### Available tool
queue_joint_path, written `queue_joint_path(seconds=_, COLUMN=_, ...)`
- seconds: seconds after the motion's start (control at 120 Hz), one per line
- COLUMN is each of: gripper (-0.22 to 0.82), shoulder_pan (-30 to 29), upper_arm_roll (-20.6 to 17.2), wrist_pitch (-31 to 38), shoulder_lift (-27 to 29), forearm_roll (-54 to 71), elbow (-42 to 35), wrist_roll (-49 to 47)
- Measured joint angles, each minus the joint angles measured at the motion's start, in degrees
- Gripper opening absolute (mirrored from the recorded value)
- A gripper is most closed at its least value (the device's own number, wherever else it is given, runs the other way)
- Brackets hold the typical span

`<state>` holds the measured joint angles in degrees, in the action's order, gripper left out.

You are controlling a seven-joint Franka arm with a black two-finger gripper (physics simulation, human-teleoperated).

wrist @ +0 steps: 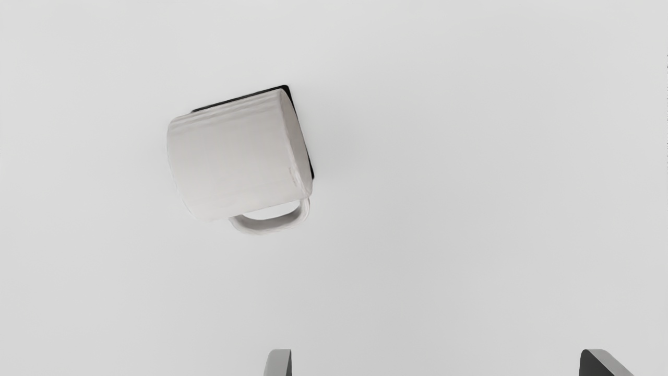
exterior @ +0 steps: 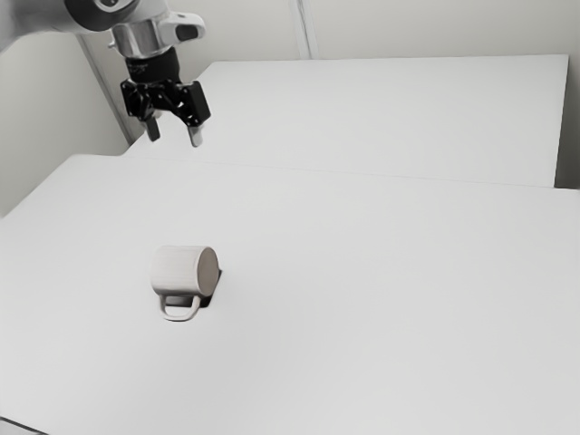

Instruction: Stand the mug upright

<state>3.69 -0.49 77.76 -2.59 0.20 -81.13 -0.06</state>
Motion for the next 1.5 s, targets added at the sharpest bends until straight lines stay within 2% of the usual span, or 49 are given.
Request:
queue_joint_path(seconds=0.125, gripper=0.60, shoulder_pan=-0.9, upper_arm_roll=0.8, wrist_pitch=2.9, shoulder_lift=-0.2, forearm_roll=-1.4, elbow=-0.9, wrist_roll=-0.8)
queue_joint_path(seconds=0.225, gripper=0.60, shoulder_pan=3.7, upper_arm_roll=6.5, wrist_pitch=5.1, shoulder_lift=0.3, forearm_roll=-3.2, elbow=-6.3, wrist_roll=-0.3)
queue_joint_path(seconds=0.275, gripper=0.60, shoulder_pan=3.2, upper_arm_roll=7.9, wrist_pitch=6.2, shoulder_lift=-0.2, forearm_roll=-5.0, elbow=-8.0, wrist_roll=0.6)
queue_joint_path(seconds=0.342, gripper=0.60, shoulder_pan=-1.5, upper_arm_roll=8.6, wrist_pitch=7.5, shoulder_lift=-1.1, forearm_roll=-8.3, elbow=-9.1, wrist_roll=2.2)
queue_joint_path(seconds=0.492, gripper=0.60, shoulder_pan=-19.4, upper_arm_roll=9.0, wrist_pitch=10.4, shoulder_lift=-3.3, forearm_roll=-18.0, elbow=-14.4, wrist_roll=7.0)
queue_joint_path(seconds=0.55, gripper=0.61, shoulder_pan=-22.4, upper_arm_roll=9.7, wrist_pitch=11.9, shoulder_lift=-6.4, forearm_roll=-22.5, elbow=-15.2, wrist_roll=9.3)
queue_joint_path(seconds=0.658, gripper=0.60, shoulder_pan=-22.0, upper_arm_roll=11.8, wrist_pitch=14.7, shoulder_lift=-11.7, forearm_roll=-31.5, elbow=-18.0, wrist_roll=14.1)
queue_joint_path(seconds=0.775, gripper=0.60, shoulder_pan=-22.0, upper_arm_roll=14.1, wrist_pitch=17.0, shoulder_lift=-13.6, forearm_roll=-39.4, elbow=-23.6, wrist_roll=19.5)
queue_joint_path(seconds=0.933, gripper=0.60, shoulder_pan=-22.2, upper_arm_roll=15.9, wrist_pitch=18.5, shoulder_lift=-13.7, forearm_roll=-46.7, elbow=-29.0, wrist_roll=26.7)
queue_joint_path(seconds=1.225, gripper=0.60, shoulder_pan=-22.3, upper_arm_roll=16.1, wrist_pitch=19.1, shoulder_lift=-13.4, forearm_roll=-57.7, elbow=-36.4, wrist_roll=38.6)
queue_joint_path(seconds=1.5, gripper=0.60, shoulder_pan=-22.3, upper_arm_roll=16.1, wrist_pitch=16.2, shoulder_lift=-12.5, forearm_roll=-62.8, elbow=-39.5, wrist_roll=48.7)
